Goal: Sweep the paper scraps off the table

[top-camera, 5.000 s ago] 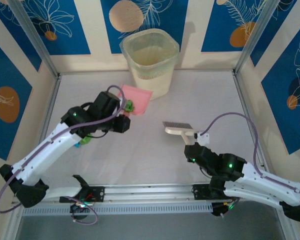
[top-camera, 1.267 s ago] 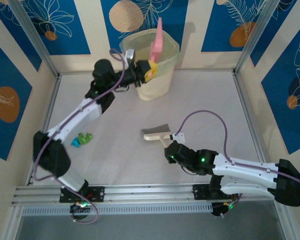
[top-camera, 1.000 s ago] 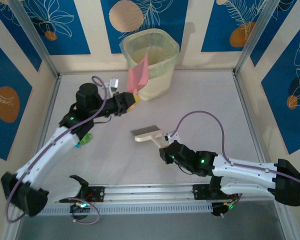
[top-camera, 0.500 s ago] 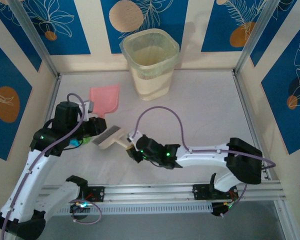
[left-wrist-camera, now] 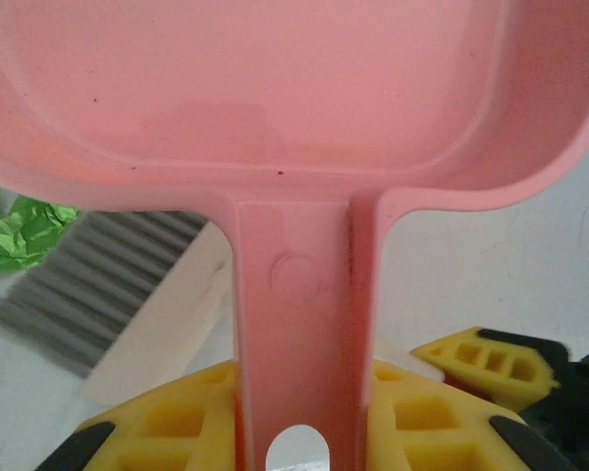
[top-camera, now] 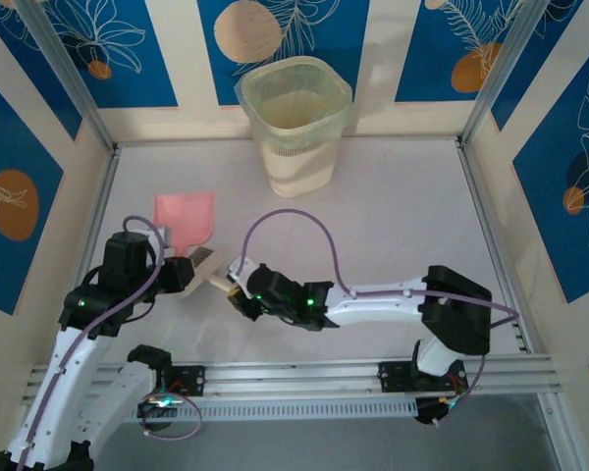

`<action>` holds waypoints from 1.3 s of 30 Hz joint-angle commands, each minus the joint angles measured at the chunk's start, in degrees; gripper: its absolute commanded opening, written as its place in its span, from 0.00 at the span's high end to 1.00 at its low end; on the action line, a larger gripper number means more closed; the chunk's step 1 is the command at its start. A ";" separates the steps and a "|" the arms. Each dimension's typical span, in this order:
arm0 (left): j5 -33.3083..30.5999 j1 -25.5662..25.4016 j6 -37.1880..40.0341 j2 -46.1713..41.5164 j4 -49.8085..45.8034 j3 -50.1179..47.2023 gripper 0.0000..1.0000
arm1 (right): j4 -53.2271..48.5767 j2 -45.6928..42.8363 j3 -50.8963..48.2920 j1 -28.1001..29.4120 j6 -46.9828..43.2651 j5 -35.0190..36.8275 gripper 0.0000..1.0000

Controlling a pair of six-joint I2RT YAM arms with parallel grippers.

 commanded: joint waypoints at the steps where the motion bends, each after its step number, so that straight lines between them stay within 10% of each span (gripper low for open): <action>1: -1.35 1.90 0.62 -0.27 3.28 -0.70 1.00 | 4.60 4.04 5.89 0.55 -2.27 -1.10 1.00; 21: 5.05 6.60 0.61 1.00 4.56 -2.07 1.00 | 8.99 29.01 29.23 1.38 -10.02 -3.92 1.00; 39: 5.41 7.65 0.84 2.76 4.42 -2.13 1.00 | 10.66 21.59 12.74 -0.77 -8.57 -3.13 1.00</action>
